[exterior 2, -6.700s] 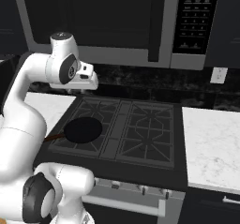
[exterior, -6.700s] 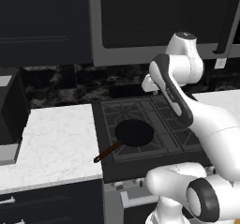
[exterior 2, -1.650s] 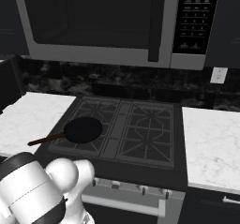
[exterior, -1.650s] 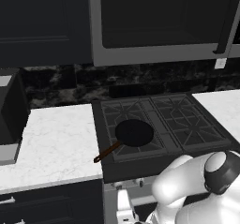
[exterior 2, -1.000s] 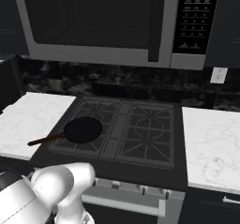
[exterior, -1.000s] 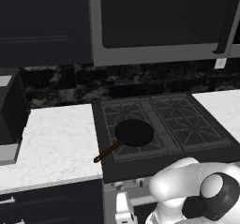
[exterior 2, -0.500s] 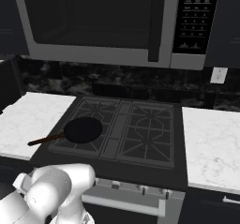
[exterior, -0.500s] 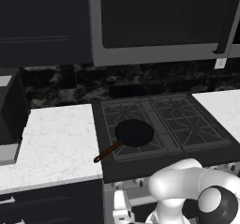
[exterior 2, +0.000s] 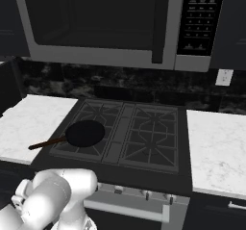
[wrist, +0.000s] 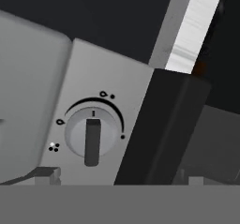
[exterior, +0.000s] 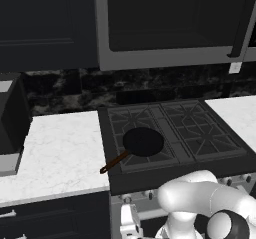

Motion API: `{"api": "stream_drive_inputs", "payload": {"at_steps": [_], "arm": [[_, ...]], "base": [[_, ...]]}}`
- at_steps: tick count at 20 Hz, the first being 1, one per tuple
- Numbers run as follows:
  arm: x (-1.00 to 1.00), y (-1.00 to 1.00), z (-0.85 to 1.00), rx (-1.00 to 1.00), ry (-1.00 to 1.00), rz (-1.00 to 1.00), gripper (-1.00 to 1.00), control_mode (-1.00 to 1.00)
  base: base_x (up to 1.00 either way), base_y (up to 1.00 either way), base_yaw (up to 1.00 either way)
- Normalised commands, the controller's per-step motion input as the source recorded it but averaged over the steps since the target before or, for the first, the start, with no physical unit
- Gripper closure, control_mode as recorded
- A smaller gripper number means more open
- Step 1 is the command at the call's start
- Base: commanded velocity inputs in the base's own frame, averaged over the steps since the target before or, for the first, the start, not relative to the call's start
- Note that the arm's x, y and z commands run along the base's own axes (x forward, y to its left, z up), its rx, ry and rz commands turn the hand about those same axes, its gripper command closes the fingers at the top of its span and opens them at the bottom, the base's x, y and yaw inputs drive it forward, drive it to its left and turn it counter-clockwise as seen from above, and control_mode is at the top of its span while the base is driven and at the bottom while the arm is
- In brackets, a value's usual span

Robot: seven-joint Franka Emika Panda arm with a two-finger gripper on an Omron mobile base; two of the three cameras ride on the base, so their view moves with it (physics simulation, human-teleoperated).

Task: Turn off the front left burner of the stove.

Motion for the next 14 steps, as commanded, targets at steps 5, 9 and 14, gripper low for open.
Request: {"api": "stream_drive_inputs", "payload": {"at_steps": [5,9,14], "arm": [[0.13,0.03,-0.04,-0.01,0.00,0.00,-1.00,-1.00],[0.17,0.10,0.00,0.00,0.00,0.00,-1.00,-1.00],[0.19,0.00,-0.05,0.00,0.00,0.00,-1.00,-1.00]], "base": [[0.00,0.00,0.00],[0.00,0.00,0.00],[0.00,0.00,0.00]]}}
